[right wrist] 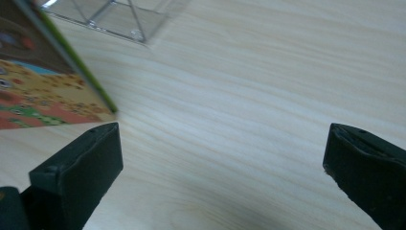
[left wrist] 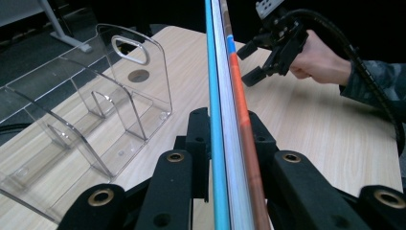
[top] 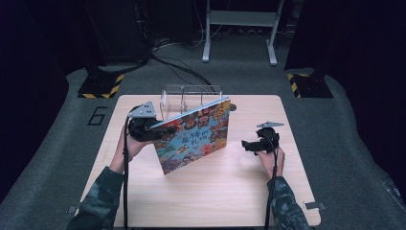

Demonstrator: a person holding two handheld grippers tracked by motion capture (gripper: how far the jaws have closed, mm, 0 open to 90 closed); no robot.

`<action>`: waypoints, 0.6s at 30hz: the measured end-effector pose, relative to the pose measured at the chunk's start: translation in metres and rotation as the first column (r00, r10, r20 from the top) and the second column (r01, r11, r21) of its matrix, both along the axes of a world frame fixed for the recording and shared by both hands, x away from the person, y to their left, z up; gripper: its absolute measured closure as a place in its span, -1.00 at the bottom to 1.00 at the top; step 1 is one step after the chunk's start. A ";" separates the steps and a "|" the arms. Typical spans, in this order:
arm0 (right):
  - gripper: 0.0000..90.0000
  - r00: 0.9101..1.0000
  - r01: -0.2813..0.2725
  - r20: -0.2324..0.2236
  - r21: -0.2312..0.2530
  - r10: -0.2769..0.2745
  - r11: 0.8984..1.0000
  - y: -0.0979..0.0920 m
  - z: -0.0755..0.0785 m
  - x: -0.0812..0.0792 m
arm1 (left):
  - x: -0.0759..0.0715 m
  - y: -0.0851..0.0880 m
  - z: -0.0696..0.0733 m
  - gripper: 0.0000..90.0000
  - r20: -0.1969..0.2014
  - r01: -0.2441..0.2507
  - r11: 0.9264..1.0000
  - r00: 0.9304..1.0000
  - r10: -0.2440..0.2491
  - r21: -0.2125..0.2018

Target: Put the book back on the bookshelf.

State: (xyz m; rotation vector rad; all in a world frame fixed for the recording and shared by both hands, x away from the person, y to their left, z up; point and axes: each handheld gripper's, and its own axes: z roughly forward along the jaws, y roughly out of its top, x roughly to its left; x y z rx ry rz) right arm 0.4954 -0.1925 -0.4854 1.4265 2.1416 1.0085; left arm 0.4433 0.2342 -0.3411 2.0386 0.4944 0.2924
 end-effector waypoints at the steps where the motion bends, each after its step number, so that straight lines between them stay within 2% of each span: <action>1: -1.00 1.000 0.011 -0.004 0.006 -0.011 1.000 -0.002 -0.003 0.000 | 0.000 0.000 0.000 0.73 -0.003 -0.003 1.000 1.000 0.003 -0.004; 8: -1.00 0.997 0.069 -0.038 0.013 -0.068 0.998 -0.016 -0.021 0.007 | -0.002 0.001 -0.002 0.78 -0.023 0.000 0.999 1.000 -0.001 -0.049; 12: -1.00 0.993 0.107 -0.063 0.072 -0.102 0.992 -0.022 -0.028 0.009 | -0.002 0.003 -0.001 0.79 -0.016 -0.002 0.998 1.000 0.001 -0.062; 13: -1.00 0.994 0.102 -0.057 0.067 -0.098 0.993 -0.024 -0.030 0.010 | -0.003 0.004 0.000 0.79 -0.033 0.000 0.998 0.999 -0.003 -0.070; 14: -1.00 0.992 0.111 -0.070 0.070 -0.106 0.991 -0.024 -0.031 0.010 | -0.002 0.005 0.001 0.79 -0.018 -0.005 0.997 1.000 0.004 -0.071; 17: -1.00 0.992 0.113 -0.068 0.064 -0.108 0.992 -0.027 -0.036 0.011 | -0.003 0.006 0.004 0.79 -0.028 -0.009 0.997 1.000 0.006 -0.078; 18: -1.00 0.991 0.119 -0.062 0.060 -0.116 0.991 -0.027 -0.037 0.010 | -0.002 0.007 0.006 0.79 -0.030 -0.004 0.998 1.000 0.002 -0.069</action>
